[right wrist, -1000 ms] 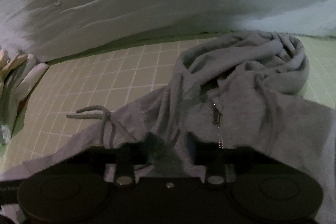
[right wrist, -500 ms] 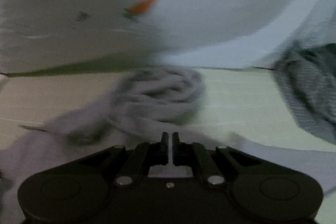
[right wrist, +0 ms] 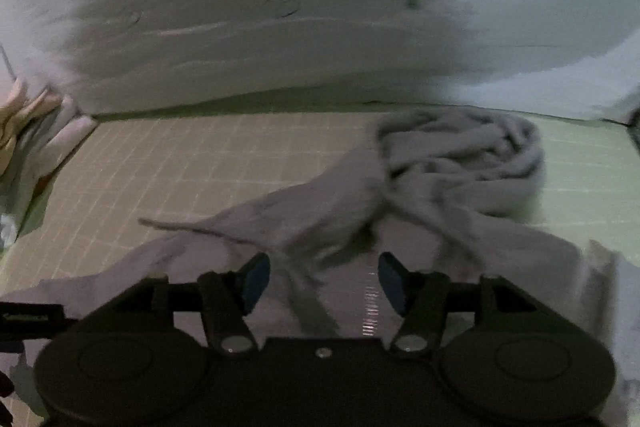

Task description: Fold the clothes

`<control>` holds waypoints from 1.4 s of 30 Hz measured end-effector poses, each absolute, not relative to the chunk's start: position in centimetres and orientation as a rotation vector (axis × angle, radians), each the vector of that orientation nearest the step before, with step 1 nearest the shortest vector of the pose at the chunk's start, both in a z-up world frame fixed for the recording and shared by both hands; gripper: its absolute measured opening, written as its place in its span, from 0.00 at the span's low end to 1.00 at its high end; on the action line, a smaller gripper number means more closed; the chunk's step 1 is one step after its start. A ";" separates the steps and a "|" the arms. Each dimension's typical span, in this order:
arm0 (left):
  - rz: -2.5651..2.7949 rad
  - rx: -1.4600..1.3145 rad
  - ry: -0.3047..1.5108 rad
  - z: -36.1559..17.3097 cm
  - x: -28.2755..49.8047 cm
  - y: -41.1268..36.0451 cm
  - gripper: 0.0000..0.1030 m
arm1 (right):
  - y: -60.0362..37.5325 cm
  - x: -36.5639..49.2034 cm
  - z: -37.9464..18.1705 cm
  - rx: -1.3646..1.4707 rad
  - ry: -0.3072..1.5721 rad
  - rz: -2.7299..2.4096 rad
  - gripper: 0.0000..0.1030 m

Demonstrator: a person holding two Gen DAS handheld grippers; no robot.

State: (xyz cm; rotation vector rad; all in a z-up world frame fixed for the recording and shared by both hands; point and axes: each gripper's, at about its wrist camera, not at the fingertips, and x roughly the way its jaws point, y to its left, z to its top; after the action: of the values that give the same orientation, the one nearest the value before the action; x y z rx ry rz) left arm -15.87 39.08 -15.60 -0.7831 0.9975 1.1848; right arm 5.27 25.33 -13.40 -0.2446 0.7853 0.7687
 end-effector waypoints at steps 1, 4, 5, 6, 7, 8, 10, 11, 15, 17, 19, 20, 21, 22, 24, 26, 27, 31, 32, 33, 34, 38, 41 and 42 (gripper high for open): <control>1.185 -0.783 0.997 -15.6 -15.9 39.1 1.00 | 25.6 5.2 -13.6 -0.251 0.794 0.779 0.56; 1.183 -0.782 0.997 -15.6 -15.9 39.1 1.00 | 26.0 5.3 -14.5 -0.280 0.828 0.793 0.09; 1.183 -0.781 0.996 -15.6 -15.9 39.1 1.00 | 25.7 5.4 -14.6 -0.275 0.835 0.797 0.04; 1.182 -0.781 0.996 -15.6 -15.9 39.1 1.00 | 25.0 5.6 -14.4 -0.260 0.830 0.798 0.04; 1.182 -0.781 0.996 -15.6 -15.9 39.1 1.00 | 24.2 5.6 -14.1 -0.243 0.817 0.796 0.04; 1.183 -0.781 0.996 -15.6 -15.9 39.1 1.00 | 23.3 5.5 -13.6 -0.238 0.797 0.790 0.04; 1.185 -0.783 0.995 -15.6 -15.9 39.0 1.00 | 20.9 5.2 -11.9 -0.245 0.740 0.760 0.04; 1.185 -0.783 0.994 -15.6 -15.9 39.0 1.00 | 19.5 5.1 -11.1 -0.244 0.716 0.740 0.04; 1.187 -0.779 0.989 -15.7 -15.9 39.0 1.00 | 13.7 4.9 -8.5 -0.261 0.643 0.628 0.04; 1.186 -0.778 0.987 -15.6 -15.9 39.0 1.00 | 11.2 5.2 -8.6 -0.295 0.654 0.548 0.04; 1.186 -0.779 0.989 -15.6 -15.9 38.9 1.00 | 9.4 5.9 -9.3 -0.282 0.705 0.489 0.13; 1.185 -0.780 0.990 -15.7 -15.9 38.9 1.00 | 8.4 6.4 -9.7 -0.269 0.733 0.461 0.18; 1.185 -0.781 0.991 -15.7 -15.9 38.9 1.00 | 7.6 6.9 -9.9 -0.232 0.756 0.442 0.32; 1.184 -0.782 0.992 -15.7 -15.9 39.0 1.00 | 7.3 7.4 -9.8 -0.186 0.759 0.436 0.43; 1.182 -0.785 0.995 -15.7 -15.9 39.0 1.00 | 7.1 8.3 -9.3 -0.110 0.742 0.434 0.55; 1.179 -0.784 0.997 -15.7 -15.9 39.1 1.00 | 7.5 9.7 -8.9 -0.039 0.727 0.455 0.69; 1.177 -0.784 0.997 -15.7 -15.9 39.1 1.00 | 8.0 10.6 -9.0 -0.006 0.729 0.474 0.74; 1.170 -0.786 1.002 -15.7 -16.0 39.2 1.00 | 11.6 16.0 -10.6 0.034 0.775 0.547 0.78; 1.169 -0.788 1.004 -15.6 -16.0 39.3 1.00 | 12.7 17.5 -11.3 0.022 0.794 0.545 0.78; 1.169 -0.791 1.006 -15.6 -16.0 39.3 1.00 | 13.6 18.8 -12.0 0.016 0.811 0.535 0.78; 1.170 -0.793 1.006 -15.6 -16.0 39.3 1.00 | 14.4 20.0 -12.7 0.014 0.824 0.523 0.78; 1.173 -0.795 1.005 -15.7 -16.0 39.4 1.00 | 17.0 24.0 -14.8 0.012 0.886 0.486 0.78; 1.176 -0.796 1.004 -15.7 -16.1 39.5 1.00 | 18.6 26.1 -15.7 -0.006 0.913 0.485 0.77; 1.177 -0.797 1.003 -15.7 -16.1 39.5 1.00 | 19.1 26.7 -15.9 -0.016 0.927 0.486 0.73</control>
State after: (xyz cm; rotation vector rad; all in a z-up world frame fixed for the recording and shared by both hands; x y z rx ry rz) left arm -16.06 39.54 -15.71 -0.7968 1.0029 1.1774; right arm 26.66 19.13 -15.88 -0.0162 0.9265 0.4856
